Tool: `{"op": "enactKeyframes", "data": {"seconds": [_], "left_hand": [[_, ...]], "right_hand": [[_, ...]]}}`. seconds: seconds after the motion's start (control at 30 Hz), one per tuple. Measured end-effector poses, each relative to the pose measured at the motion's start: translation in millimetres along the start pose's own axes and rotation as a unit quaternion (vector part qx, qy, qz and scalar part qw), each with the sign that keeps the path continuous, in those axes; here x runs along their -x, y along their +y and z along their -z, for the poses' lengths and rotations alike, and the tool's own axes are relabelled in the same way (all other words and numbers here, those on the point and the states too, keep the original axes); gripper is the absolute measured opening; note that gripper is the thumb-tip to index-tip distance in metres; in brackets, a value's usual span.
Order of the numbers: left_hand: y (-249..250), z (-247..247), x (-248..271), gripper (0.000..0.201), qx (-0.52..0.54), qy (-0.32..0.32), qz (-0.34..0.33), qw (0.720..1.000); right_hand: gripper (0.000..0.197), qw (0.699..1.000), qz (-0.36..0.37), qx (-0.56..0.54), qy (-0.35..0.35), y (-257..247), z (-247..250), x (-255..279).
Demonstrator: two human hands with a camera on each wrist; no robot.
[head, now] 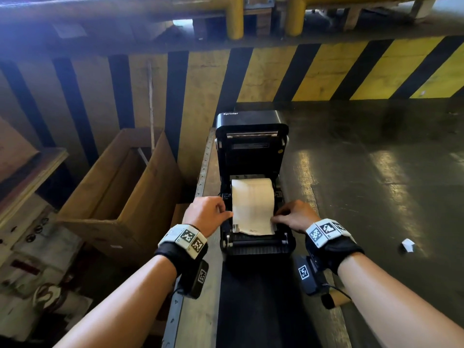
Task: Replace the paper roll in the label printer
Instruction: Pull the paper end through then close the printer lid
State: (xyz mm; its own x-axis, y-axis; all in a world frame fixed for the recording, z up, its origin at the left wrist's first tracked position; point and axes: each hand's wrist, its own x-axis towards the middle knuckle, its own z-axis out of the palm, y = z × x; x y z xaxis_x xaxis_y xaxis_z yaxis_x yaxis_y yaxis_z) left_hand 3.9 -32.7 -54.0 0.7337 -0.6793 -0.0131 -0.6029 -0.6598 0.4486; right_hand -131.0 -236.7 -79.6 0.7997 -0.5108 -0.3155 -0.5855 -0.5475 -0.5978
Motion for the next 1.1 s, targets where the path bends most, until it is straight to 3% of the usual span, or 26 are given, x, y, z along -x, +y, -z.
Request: {"op": "enactKeyframes", "data": {"seconds": [0.07,0.13,0.23,0.33,0.63,0.83,1.1], "left_hand": [[4,-1,10,0.021,-0.020,-0.028,-0.077,0.996],[12,-8,15,0.032,-0.039,-0.089,-0.111,0.989],[19,-18,14,0.036,-0.069,-0.135,-0.129,0.980],[23,-21,11,0.033,-0.085,-0.160,-0.129,0.975],[21,-23,2,0.025,-0.097,-0.163,-0.160,0.969],[23,-25,4,0.026,-0.086,-0.158,-0.168,0.969],[23,-29,16,0.026,-0.059,-0.156,-0.181,0.969]], "right_hand": [[0.032,0.999,0.012,-0.009,0.050,0,4,4],[0.028,0.996,0.053,-0.001,0.076,-6,9,9],[0.022,0.990,0.130,0.046,0.005,-16,7,18],[0.025,0.983,0.144,0.092,-0.061,-14,-6,23],[0.024,0.983,0.138,0.112,-0.048,-8,-18,26],[0.026,0.970,0.187,0.152,-0.015,-8,-17,34],[0.025,0.970,0.199,0.139,0.002,-1,-18,45]]}}
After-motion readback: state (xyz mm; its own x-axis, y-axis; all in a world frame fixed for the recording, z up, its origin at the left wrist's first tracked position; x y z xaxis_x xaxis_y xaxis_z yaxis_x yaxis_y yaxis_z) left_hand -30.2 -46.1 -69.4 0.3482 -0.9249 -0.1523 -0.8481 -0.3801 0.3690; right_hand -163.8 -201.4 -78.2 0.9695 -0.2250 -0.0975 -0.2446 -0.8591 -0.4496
